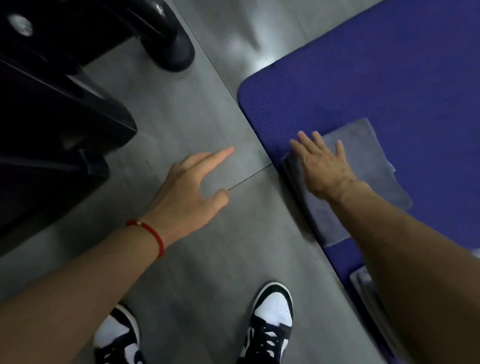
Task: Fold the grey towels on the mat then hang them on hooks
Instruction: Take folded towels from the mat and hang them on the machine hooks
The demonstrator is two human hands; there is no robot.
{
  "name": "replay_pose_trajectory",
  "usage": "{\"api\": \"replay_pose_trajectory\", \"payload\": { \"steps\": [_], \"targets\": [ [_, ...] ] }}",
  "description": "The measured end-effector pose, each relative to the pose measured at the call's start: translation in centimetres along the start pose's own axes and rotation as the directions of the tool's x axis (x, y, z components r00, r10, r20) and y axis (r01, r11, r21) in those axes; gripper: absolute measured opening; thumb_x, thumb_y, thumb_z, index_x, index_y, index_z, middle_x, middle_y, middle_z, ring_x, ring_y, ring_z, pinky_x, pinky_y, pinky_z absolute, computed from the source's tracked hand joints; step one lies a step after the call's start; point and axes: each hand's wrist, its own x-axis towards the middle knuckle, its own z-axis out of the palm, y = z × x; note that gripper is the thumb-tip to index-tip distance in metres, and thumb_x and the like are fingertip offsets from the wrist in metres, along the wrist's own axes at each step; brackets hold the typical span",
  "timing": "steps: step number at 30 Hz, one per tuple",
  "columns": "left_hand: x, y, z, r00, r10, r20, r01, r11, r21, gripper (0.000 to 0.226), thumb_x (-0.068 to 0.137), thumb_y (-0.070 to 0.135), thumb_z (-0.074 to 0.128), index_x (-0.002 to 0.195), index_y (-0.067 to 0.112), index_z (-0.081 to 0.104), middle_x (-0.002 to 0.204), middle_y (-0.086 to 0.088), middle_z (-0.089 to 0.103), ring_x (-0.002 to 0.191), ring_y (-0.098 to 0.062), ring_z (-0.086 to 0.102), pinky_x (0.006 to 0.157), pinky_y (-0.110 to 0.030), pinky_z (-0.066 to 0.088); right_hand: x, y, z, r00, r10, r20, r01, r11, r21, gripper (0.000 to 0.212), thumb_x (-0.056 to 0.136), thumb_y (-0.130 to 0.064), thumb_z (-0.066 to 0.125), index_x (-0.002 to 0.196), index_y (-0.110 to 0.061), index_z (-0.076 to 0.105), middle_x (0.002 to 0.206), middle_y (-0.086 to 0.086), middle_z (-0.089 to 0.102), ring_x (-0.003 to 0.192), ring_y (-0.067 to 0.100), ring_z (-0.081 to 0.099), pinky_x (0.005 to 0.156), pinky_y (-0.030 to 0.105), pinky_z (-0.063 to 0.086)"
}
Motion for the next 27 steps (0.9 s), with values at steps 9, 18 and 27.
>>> {"api": "replay_pose_trajectory", "payload": {
  "steps": [9, 18, 27],
  "targets": [
    [-0.4, 1.6, 0.2, 0.999, -0.049, -0.006, 0.049, 0.993, 0.105, 0.065, 0.089, 0.023, 0.060, 0.149, 0.040, 0.042, 0.139, 0.002, 0.049, 0.131, -0.018, 0.043, 0.109, -0.030, 0.037, -0.6, 2.8, -0.5, 0.957, -0.131, -0.260, 0.102, 0.987, -0.124, 0.019, 0.087, -0.004, 0.065, 0.103, -0.009, 0.055, 0.092, 0.013, 0.063, 0.088, 0.033, 0.065, 0.110, 0.051, 0.033],
    [-9.1, 11.3, -8.1, 0.975, 0.128, 0.182, -0.182, 0.929, 0.323, 0.067, 0.088, 0.033, 0.051, 0.152, 0.041, 0.035, 0.146, 0.007, 0.044, 0.134, -0.013, 0.037, 0.109, -0.016, 0.023, -14.6, 3.7, -9.9, 0.947, -0.152, -0.282, 0.162, 0.987, 0.014, 0.024, 0.079, -0.003, 0.073, 0.087, -0.011, 0.052, 0.075, 0.012, 0.057, 0.058, 0.034, 0.061, 0.055, 0.040, 0.043],
    [-20.5, 24.1, -19.2, 0.968, 0.155, 0.196, -0.190, 0.966, 0.174, 0.069, 0.090, 0.033, 0.068, 0.152, 0.035, 0.037, 0.146, 0.021, 0.039, 0.133, 0.005, 0.030, 0.096, 0.008, 0.011, -32.1, -6.2, -29.2, 0.841, -0.320, -0.437, 0.467, 0.836, 0.288, 0.022, 0.086, -0.010, 0.058, 0.090, -0.023, 0.040, 0.082, -0.001, 0.048, 0.070, 0.020, 0.047, 0.064, 0.033, 0.034]
  ]
}}
